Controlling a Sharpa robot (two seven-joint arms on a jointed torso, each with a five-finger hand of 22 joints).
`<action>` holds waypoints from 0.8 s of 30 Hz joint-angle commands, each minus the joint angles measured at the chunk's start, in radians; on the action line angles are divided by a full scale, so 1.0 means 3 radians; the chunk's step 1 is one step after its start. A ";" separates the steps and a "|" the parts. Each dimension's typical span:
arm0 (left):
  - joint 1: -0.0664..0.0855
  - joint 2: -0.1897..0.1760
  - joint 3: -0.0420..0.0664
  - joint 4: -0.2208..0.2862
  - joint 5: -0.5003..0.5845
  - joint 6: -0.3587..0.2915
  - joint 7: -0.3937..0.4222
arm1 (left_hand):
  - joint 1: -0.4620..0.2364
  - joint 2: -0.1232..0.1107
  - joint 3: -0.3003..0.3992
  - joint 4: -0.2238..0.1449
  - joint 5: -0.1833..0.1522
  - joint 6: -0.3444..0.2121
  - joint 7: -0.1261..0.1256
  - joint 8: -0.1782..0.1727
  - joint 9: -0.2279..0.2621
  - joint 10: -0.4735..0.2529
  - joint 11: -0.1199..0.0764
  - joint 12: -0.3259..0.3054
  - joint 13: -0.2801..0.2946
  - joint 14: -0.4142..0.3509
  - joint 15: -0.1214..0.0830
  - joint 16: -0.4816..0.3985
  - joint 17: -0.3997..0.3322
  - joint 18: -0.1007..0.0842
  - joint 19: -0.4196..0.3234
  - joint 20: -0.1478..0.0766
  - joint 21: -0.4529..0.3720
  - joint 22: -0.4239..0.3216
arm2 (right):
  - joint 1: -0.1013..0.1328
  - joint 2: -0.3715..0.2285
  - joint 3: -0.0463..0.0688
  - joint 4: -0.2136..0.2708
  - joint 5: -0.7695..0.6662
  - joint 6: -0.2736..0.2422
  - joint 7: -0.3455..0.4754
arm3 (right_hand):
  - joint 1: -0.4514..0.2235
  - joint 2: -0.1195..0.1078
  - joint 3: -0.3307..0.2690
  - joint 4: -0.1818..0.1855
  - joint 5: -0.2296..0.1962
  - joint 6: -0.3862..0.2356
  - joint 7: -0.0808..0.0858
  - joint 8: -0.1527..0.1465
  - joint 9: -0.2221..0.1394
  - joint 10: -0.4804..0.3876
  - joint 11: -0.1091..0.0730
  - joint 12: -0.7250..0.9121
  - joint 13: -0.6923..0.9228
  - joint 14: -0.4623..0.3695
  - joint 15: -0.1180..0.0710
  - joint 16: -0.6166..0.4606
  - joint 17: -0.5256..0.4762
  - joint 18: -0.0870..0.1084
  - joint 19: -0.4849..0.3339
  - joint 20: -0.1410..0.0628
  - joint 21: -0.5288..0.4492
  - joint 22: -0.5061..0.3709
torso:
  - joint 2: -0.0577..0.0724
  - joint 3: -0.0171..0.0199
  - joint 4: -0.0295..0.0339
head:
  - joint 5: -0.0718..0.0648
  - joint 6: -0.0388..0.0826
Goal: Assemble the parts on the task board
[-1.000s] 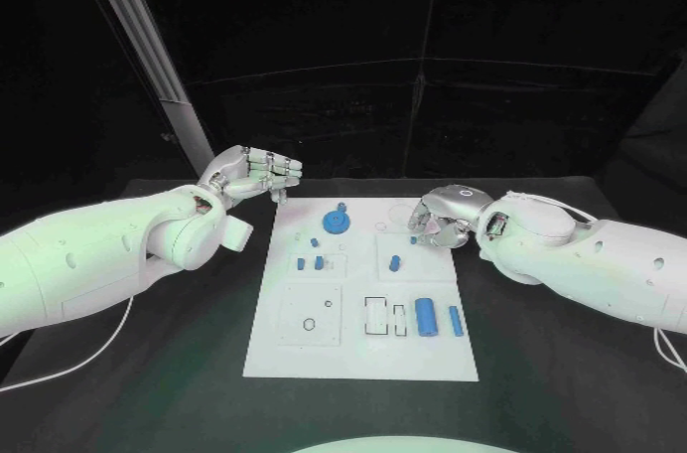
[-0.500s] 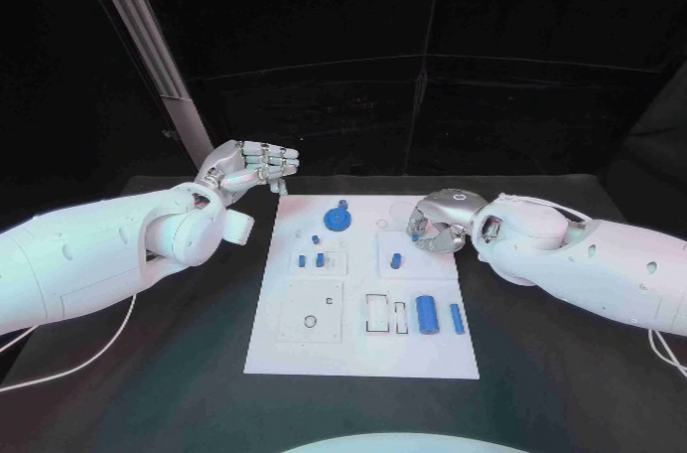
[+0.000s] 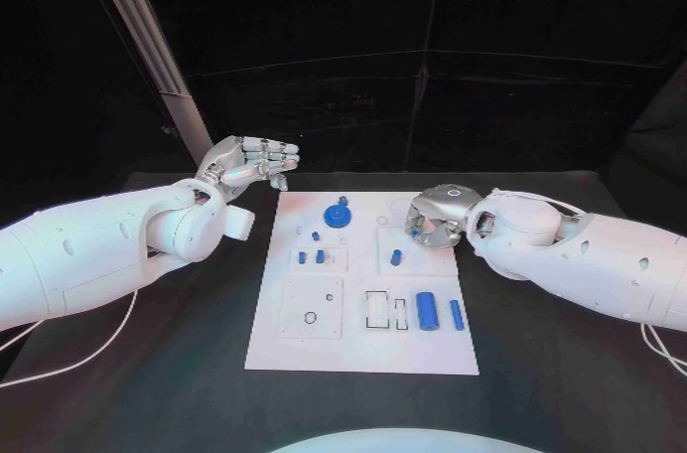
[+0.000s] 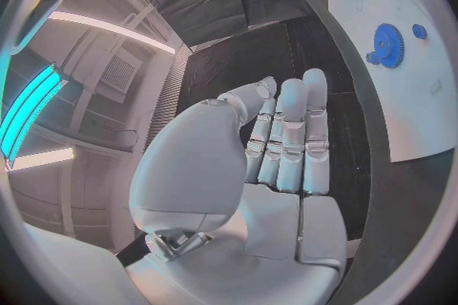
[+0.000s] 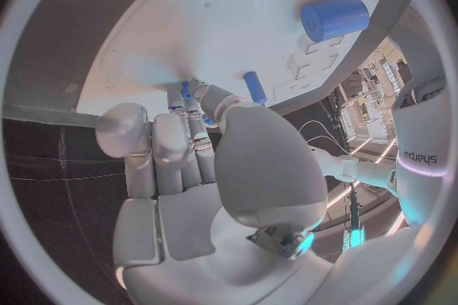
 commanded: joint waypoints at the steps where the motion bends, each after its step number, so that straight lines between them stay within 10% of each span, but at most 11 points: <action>1: 0.0004 0.0001 0.0002 0.0001 0.0028 -0.0016 0.0018 | -0.0011 0.0026 -0.0003 -0.0019 -0.0007 -0.0004 0.0017 0.0019 -0.0003 0.0013 0.0004 0.0014 0.0000 0.0049 0.0000 0.0027 -0.0004 0.0049 0.0001 0.0002 0.0012 0.0005 | -0.0015 0.0004 -0.0012 0.0008 -0.0170 0.0078 -0.0087 | 0.0042 0.0064 0.0061 -0.0019 -0.0058 0.0077 -0.0015 0.0034 0.0014 0.0080 -0.0028 0.0032 0.0027 0.0103 -0.0035 0.0042 0.0024 -0.0075 0.0035 -0.0001 0.0092 0.0122 | 0.0001 -0.0002 0.0002 | 0.0003 -0.0011; 24: 0.0004 -0.0037 0.0002 -0.0012 0.0028 -0.0051 -0.0025 | -0.0023 0.0017 -0.0019 -0.0029 -0.0006 -0.0042 0.0028 0.0009 -0.0010 -0.0030 0.0014 0.0022 -0.0008 0.0066 0.0007 0.0054 -0.0011 0.0048 0.0015 0.0007 0.0022 0.0010 | -0.0019 -0.0203 -0.0008 0.0287 -0.0105 -0.0530 -0.0049 | 0.0066 0.0054 0.0185 -0.0108 -0.0071 0.0099 0.0002 0.0006 0.0007 0.0106 -0.0017 -0.0024 0.0037 0.0090 -0.0030 0.0083 0.0034 -0.0081 0.0001 -0.0005 0.0169 0.0192 | -0.0004 -0.0001 -0.0001 | 0.0006 -0.0006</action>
